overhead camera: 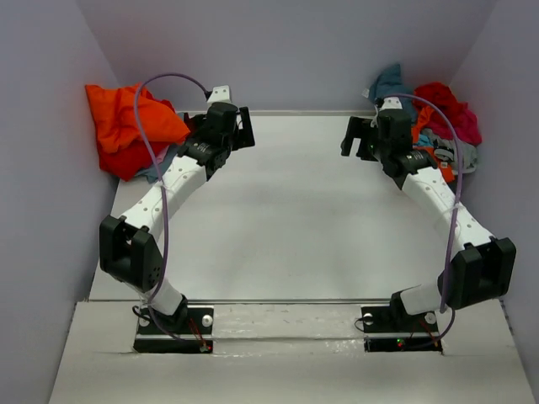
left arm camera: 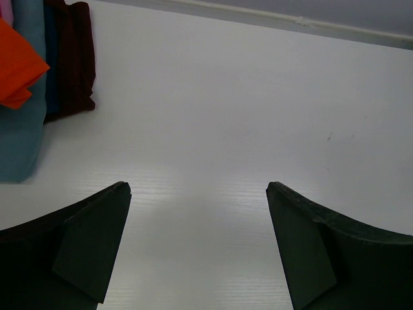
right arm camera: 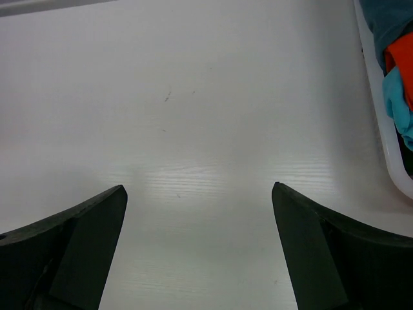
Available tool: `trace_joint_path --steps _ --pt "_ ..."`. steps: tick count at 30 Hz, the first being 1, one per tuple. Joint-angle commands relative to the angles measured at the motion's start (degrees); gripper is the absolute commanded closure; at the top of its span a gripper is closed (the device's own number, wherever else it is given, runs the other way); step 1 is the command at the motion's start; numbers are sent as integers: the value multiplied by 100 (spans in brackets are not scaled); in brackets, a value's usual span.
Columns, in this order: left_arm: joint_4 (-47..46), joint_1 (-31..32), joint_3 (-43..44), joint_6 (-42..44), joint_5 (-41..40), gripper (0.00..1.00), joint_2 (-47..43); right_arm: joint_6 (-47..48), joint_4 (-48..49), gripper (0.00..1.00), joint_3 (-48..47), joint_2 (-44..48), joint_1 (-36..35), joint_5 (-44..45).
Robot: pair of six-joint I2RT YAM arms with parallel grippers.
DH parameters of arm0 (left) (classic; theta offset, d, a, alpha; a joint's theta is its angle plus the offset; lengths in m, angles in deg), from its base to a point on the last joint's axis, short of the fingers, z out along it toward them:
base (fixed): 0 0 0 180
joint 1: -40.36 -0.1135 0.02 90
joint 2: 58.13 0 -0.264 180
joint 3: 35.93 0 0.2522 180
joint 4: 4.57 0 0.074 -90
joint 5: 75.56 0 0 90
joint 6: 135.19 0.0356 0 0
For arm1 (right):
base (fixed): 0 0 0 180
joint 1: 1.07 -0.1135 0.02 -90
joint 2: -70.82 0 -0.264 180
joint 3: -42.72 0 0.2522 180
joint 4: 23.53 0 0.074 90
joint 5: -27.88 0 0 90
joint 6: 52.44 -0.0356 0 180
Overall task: Fold and stack the t-shirts
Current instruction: Grab the tshirt from the pile
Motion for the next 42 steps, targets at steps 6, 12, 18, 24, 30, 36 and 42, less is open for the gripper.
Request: trace_joint_path --steps 6,12,18,24,30,36,42 --pt "77 19 394 132 -182 1 137 -191 24 0 -359 265 -51 585" --pt "59 19 588 255 -305 1 67 -227 182 0 -438 362 -51 1765" --pt "-46 19 922 361 168 1 84 -340 43 0 -1316 3 274 2389" --pt "-589 19 782 597 625 1 -82 -858 -582 0 -2457 -919 1161 1888" --pt "-802 19 974 677 959 1 -21 -1149 -1241 0 -3575 -2193 1767 1476" --pt "-872 19 1001 537 1127 1 146 -1027 -1513 3 -4567 -3222 1909 394" --pt "-907 19 1001 396 1435 1 330 -1009 -1709 7 -5519 -4225 1962 -80"
